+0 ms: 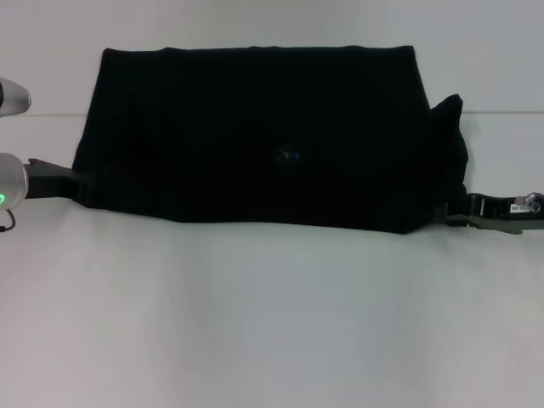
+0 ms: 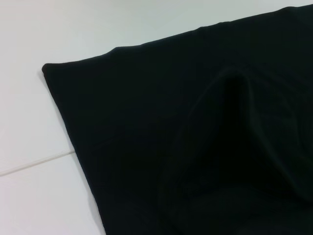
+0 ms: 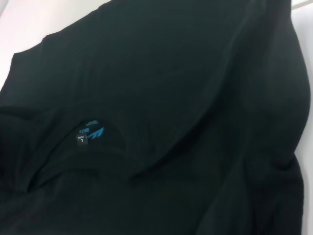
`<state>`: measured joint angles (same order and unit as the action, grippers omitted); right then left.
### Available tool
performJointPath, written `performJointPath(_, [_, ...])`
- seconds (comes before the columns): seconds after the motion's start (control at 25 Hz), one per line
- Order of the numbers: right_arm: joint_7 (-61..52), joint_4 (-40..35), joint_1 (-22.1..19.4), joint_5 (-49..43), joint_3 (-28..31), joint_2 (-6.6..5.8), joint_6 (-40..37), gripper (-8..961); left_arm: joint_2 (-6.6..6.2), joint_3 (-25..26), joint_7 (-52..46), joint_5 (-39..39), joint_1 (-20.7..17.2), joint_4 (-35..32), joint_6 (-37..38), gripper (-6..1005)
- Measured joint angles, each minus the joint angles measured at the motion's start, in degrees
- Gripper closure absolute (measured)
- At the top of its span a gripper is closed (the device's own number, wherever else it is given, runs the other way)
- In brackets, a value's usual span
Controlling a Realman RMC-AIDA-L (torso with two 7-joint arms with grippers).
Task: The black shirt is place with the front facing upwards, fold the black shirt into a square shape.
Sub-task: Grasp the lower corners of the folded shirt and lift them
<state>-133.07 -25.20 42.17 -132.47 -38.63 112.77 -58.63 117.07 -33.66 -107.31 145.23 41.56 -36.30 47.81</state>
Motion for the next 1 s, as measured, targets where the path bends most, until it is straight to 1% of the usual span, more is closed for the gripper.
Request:
performJointPath(0.24, [0.65,-0.03,-0.28,0.03,0.04,-0.02,0.3,571,0.0,0.0,0.0,0.06,-0.08,0.06,0.0,1000])
performJointPath(0.48, [1.61,-0.03,-0.64,0.02,0.7,0.0,0.37,818,0.05,0.0,0.0,0.18,-0.21,0.12,0.04,999])
performJointPath(0.68, [3.53,0.01,-0.72,0.02,3.09,0.07,0.39,918,0.08,0.0,0.0,0.22,-0.33,0.26,0.01,999])
performJointPath(0.88, [3.9,0.04,-1.16,0.02,3.64,-0.11,0.02,918,0.1,0.0,-0.25,0.21,-0.92,-0.33,0.77,999])
performJointPath(1.0, [4.53,0.05,-1.76,0.02,4.51,-0.32,-1.38,919,0.09,0.18,-0.56,-0.03,-2.14,-2.1,3.72,1000])
